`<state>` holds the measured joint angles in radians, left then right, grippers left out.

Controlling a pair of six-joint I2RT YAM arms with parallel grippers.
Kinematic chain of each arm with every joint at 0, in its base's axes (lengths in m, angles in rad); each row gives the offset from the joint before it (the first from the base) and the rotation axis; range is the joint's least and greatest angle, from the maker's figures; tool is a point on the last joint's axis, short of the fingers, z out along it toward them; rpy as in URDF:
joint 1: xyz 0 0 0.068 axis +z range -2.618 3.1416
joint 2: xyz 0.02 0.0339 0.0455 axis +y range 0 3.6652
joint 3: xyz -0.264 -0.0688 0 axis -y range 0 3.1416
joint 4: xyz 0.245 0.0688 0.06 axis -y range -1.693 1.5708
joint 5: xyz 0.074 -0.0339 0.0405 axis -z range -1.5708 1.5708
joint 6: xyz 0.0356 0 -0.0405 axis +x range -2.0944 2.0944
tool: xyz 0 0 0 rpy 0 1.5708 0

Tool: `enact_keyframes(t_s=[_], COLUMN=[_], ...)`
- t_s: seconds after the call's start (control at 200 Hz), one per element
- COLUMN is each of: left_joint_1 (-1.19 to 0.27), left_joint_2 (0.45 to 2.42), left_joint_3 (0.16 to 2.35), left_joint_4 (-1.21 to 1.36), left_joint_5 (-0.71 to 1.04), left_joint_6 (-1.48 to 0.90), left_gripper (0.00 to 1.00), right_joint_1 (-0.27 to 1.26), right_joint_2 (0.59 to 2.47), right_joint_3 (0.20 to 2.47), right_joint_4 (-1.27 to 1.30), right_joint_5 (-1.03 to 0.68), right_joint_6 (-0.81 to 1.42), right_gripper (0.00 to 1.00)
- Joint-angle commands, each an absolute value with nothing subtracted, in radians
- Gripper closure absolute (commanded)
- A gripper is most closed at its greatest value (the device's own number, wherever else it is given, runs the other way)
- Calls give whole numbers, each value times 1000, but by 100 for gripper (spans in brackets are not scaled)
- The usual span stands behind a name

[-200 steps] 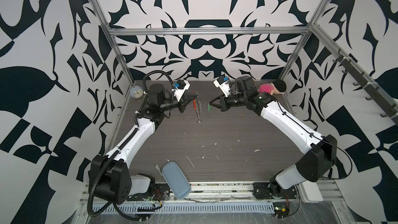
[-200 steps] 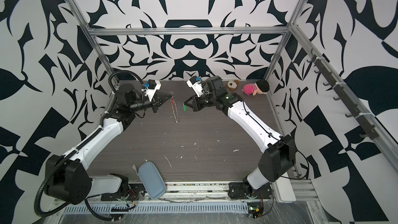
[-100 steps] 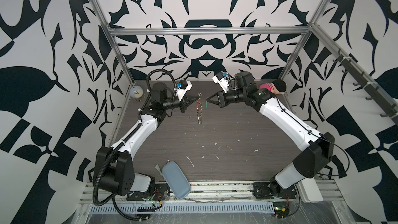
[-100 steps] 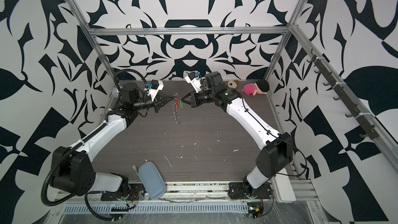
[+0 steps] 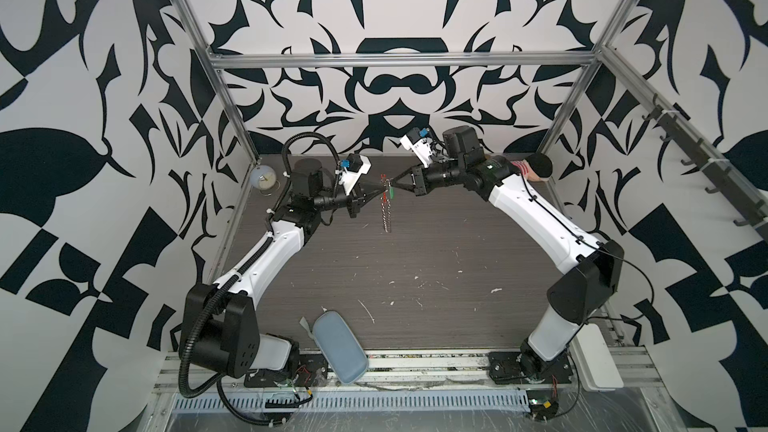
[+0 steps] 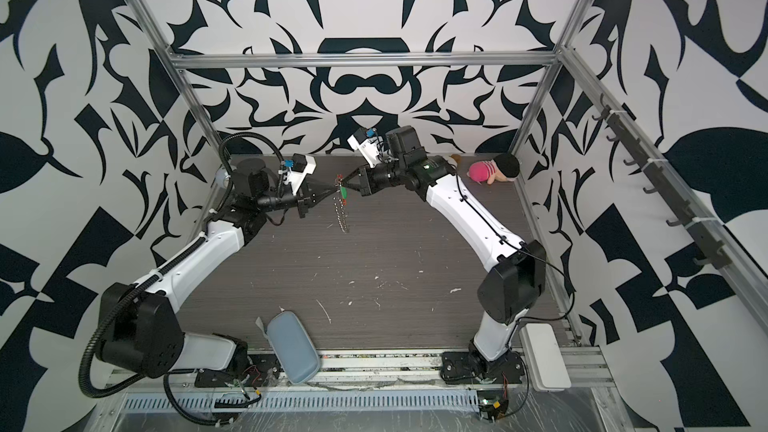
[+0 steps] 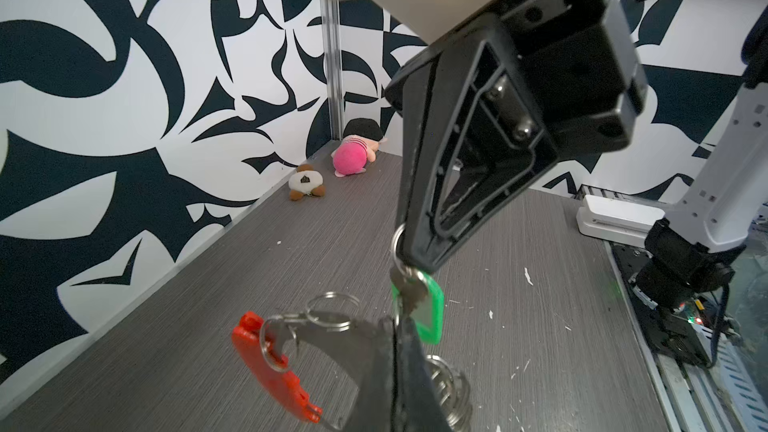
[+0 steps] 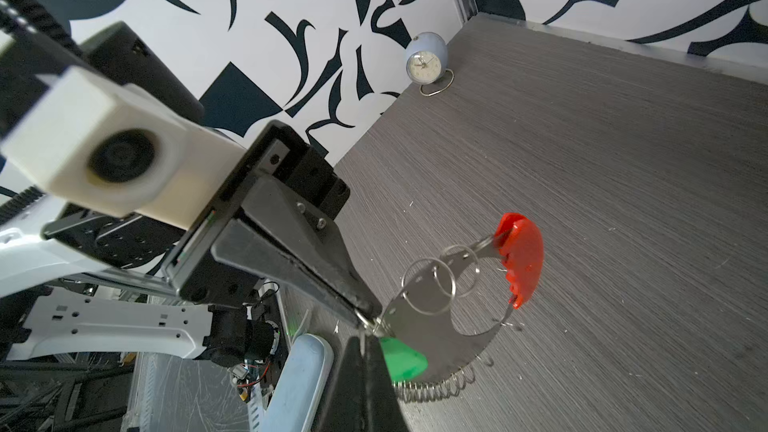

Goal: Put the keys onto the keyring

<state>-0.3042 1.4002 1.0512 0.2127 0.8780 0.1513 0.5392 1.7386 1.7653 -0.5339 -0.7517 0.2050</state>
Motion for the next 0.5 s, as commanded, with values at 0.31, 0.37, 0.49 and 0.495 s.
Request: enact_keyframes(t_s=[0.31, 0.37, 0.49, 0.495], left_joint_1=[-307, -307, -307, -308], left_joint_2=[1398, 1398, 1397, 1397], left_joint_3=[1104, 1104, 1103, 1102], left_joint_4=[211, 207, 200, 200], left_joint_5=[917, 919, 922, 922], left_joint_6=[163, 163, 166, 166], left_gripper=[100, 100, 100, 100], right_joint_1=[555, 557, 560, 560], right_joint_2=[1741, 1745, 1748, 1749], right_joint_3=[1844, 1849, 1860, 1861], right_joint_4=[-611, -612, -616, -617], right_joint_5=[-724, -724, -723, -723], right_joint_6=[141, 140, 134, 133], right_gripper=[100, 100, 100, 100])
